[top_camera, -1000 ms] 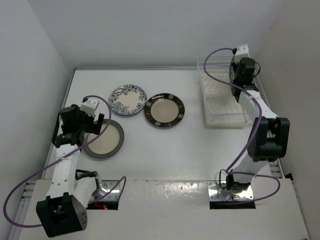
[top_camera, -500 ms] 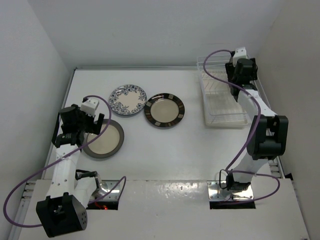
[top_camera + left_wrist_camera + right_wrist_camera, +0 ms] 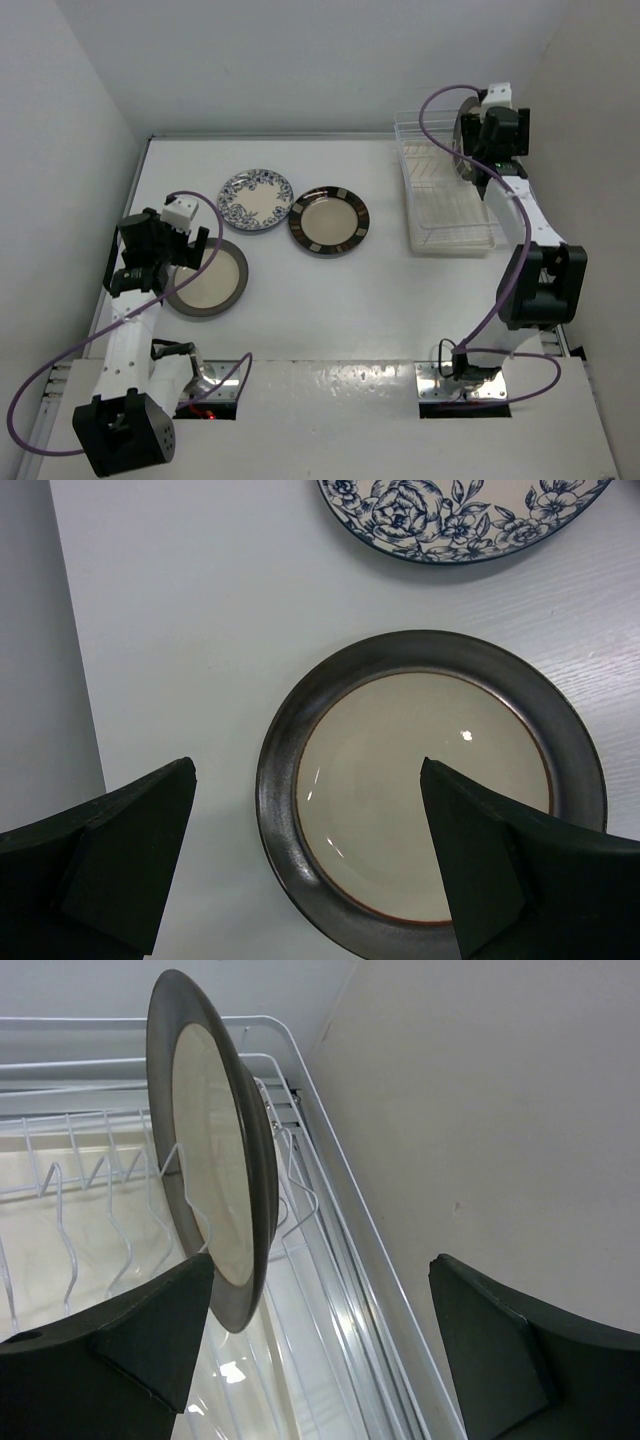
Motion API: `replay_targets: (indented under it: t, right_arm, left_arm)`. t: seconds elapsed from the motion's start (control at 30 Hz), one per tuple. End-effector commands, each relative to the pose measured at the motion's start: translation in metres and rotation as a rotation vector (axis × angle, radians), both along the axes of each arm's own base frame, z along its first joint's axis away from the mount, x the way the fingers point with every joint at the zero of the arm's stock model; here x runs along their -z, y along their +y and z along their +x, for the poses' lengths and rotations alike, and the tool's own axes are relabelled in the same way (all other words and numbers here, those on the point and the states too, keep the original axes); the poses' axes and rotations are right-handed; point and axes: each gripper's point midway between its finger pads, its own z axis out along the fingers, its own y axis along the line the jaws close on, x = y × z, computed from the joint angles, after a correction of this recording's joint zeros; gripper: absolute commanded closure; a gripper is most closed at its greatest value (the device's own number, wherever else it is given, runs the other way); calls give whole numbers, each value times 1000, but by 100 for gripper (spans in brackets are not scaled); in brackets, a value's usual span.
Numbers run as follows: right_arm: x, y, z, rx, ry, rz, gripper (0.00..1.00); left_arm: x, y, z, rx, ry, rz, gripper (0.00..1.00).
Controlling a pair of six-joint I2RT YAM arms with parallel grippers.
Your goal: Load the plates into the dish rack
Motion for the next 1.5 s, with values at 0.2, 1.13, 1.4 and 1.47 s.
replay_targets:
  t: [0.2, 1.13, 1.4, 1.47]
  right_arm:
    - [-50, 56, -48, -263, -30, 179, 12]
    - [23, 45, -156, -31, -58, 598, 35]
    - [8, 191, -133, -428, 163, 736, 22]
    - [25, 238, -131, -506, 212, 776, 22]
  left_arm:
    - [-13, 1, 0, 4, -51, 6, 0]
    - [-9, -11, -8, 33, -59, -2, 0]
    - [-9, -12, 3, -47, 143, -98, 1]
    - [-6, -13, 11, -44, 305, -121, 4]
